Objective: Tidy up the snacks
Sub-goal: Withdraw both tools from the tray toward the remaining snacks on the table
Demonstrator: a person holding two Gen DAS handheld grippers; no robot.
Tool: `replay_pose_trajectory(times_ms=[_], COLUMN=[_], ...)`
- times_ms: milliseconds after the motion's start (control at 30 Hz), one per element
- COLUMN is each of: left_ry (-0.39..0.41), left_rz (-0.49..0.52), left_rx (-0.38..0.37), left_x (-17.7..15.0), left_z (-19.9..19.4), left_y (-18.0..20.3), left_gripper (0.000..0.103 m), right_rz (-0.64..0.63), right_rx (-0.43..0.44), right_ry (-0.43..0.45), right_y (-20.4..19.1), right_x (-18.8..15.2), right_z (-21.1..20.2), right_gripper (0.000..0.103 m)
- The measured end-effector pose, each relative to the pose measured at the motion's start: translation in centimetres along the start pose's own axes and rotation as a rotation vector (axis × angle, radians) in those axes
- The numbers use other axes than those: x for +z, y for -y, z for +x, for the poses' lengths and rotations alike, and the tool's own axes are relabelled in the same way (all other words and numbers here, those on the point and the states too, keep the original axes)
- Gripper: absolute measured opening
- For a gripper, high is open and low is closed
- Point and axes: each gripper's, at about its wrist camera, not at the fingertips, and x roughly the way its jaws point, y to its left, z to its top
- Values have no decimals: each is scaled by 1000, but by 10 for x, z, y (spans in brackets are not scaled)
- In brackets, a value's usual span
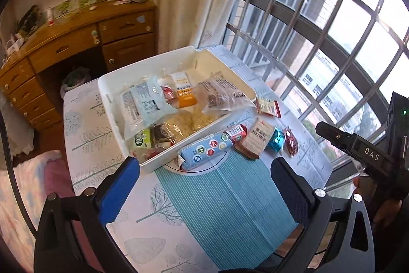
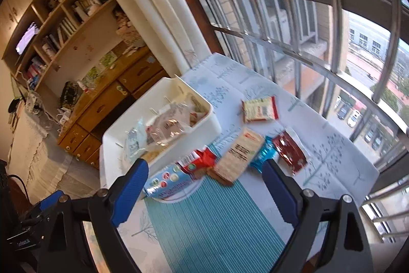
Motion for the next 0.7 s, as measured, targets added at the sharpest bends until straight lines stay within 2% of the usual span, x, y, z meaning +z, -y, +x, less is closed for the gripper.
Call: replay_pose_trajectory(times_ms=[400, 567, 700], left_ry=[-28, -30, -18], left_rz=[225, 311, 378], left_rx=[139, 214, 223], left_x=[-2, -5, -7], left_z=[62, 94, 119], left_y=[43, 59, 70], left_gripper=[102, 102, 102], right_rz=[79, 65, 6], right_rx=[-166, -248, -290], right_ry=[-129, -174, -207], right_y=[58, 79, 94], right_x=[-9, -7, -5], right_z=[34, 54, 72], right_gripper=[91, 91, 86])
